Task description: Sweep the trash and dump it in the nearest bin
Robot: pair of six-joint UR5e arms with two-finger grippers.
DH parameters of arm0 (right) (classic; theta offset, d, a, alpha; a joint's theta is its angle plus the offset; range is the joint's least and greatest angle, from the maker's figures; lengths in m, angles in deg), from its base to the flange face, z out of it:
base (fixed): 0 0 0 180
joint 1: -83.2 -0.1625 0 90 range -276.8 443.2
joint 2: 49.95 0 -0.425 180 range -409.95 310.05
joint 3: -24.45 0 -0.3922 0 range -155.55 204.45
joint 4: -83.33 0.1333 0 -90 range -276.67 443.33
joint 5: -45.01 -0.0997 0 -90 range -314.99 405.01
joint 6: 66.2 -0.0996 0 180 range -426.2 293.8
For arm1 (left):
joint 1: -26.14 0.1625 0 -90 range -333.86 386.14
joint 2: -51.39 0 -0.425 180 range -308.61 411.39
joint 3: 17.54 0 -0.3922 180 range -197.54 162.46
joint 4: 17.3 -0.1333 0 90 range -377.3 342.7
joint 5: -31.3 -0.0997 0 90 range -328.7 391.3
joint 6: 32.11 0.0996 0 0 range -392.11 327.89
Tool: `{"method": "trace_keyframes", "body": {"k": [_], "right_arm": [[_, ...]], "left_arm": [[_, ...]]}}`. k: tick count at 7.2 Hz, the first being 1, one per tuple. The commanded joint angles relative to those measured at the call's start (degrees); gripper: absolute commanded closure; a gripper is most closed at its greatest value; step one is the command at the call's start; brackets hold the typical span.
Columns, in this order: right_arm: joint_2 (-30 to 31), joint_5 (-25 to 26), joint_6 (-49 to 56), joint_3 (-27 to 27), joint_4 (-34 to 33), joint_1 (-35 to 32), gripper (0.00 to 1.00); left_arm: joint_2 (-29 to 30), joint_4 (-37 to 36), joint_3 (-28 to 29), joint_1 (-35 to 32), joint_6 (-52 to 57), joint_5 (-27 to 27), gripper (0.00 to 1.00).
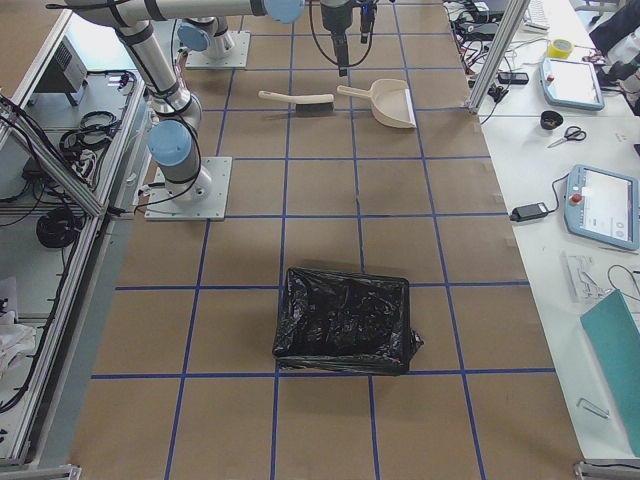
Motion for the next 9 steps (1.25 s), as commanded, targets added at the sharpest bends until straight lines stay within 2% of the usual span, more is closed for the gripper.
{"method": "trace_keyframes", "body": {"k": [1,2,3,6,9], "right_arm": [[0.0,0.0,0.0,0.0,0.2,0.0,0.00],[0.0,0.0,0.0,0.0,0.2,0.0,0.00],[0.0,0.0,0.0,0.0,0.2,0.0,0.00],[0.0,0.0,0.0,0.0,0.2,0.0,0.00],[0.1,0.0,0.0,0.0,0.2,0.0,0.00]], "left_arm": [[-5.6,4.7,-0.8,7.5,8.0,-2.9,0.00],[-7.1,5.2,-1.0,10.4,14.3,-3.9,0.00],[-8.4,7.9,-1.5,10.4,14.4,-4.0,0.00],[-11.7,7.9,-5.2,10.2,11.2,-4.1,0.00],[-11.3,7.4,-5.4,10.3,10.9,-4.0,0.00]]}}
